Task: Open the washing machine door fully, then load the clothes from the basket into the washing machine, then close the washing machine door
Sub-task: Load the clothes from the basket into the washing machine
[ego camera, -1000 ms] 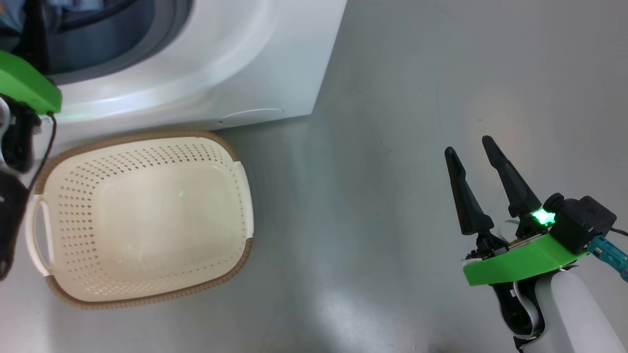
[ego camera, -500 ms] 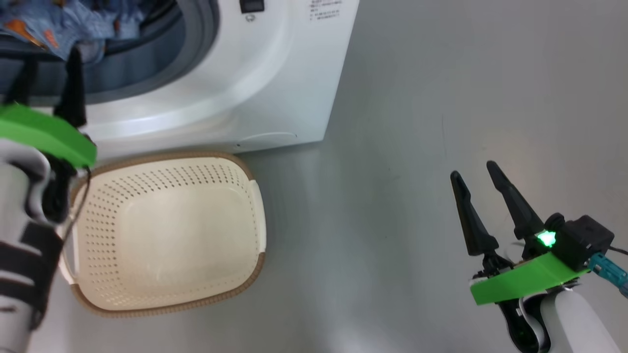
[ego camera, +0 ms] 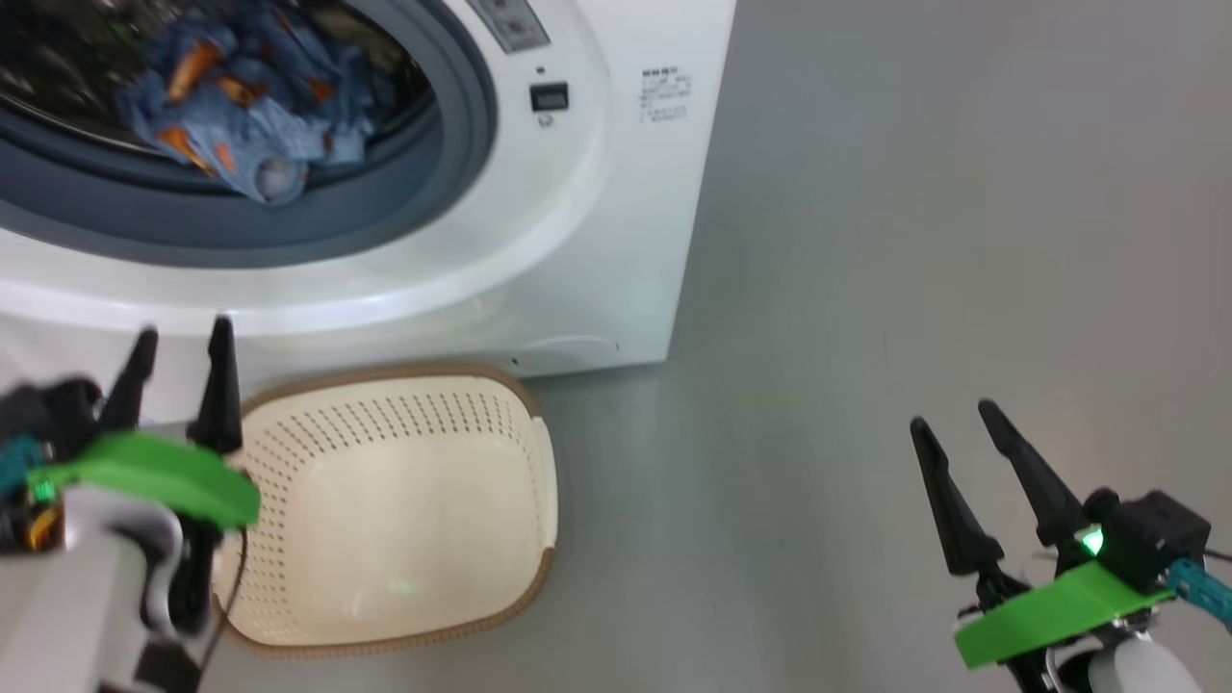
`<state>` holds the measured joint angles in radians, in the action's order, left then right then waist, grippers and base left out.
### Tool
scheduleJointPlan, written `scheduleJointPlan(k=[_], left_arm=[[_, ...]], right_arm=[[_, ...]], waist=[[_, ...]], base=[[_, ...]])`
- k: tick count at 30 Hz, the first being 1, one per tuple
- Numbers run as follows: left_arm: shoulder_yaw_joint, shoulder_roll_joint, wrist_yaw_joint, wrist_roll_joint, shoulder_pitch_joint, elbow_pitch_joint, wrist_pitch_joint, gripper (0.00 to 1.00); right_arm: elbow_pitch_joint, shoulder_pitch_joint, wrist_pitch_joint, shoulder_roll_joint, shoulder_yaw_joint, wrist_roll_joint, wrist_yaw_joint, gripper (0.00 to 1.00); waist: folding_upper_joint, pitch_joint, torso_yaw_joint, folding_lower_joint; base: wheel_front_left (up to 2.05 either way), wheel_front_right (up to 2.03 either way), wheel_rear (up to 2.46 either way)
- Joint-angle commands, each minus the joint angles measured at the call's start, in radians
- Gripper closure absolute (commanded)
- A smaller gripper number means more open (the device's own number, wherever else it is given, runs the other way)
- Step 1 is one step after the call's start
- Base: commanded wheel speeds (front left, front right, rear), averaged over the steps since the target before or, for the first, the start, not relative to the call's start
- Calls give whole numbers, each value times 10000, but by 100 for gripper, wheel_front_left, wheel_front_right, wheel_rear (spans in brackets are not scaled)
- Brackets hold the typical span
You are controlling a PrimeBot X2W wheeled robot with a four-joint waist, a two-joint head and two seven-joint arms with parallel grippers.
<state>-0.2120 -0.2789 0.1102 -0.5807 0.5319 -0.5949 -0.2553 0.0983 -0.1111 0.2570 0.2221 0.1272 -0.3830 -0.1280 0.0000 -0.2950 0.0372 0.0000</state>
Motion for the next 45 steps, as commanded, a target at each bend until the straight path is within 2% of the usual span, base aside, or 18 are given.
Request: scheduleJointPlan(k=[1,10,26,32,45], left_arm=[[583,-265,-26,242,-405,419,-64,0],[1724,313,29,1415,-2551,1848,-64,0],[3178,1184,113,2442,-5402,3937,-64,0],[3366,1391,158,2555,-5778,4185,-64,0],[3474,1411,199,2696,-5725,4290,-64,0]], right_arm=[[-176,301,48,185,159,-164,-27,0],[-156,1102,48,506,54,-184,-27,0],[-157,1751,48,613,-80,-251,-27,0],[-207,1835,48,581,-192,-245,-27,0],[-258,1856,48,539,-204,-207,-27,0]], waist=[[0,565,-235,0],[0,1364,-443,0],[0,1997,-417,0],[0,2015,-430,0],[0,2001,-394,0]], base=[[0,0,0],[0,0,0],[0,0,0],[0,0,0],[-15,15,0]])
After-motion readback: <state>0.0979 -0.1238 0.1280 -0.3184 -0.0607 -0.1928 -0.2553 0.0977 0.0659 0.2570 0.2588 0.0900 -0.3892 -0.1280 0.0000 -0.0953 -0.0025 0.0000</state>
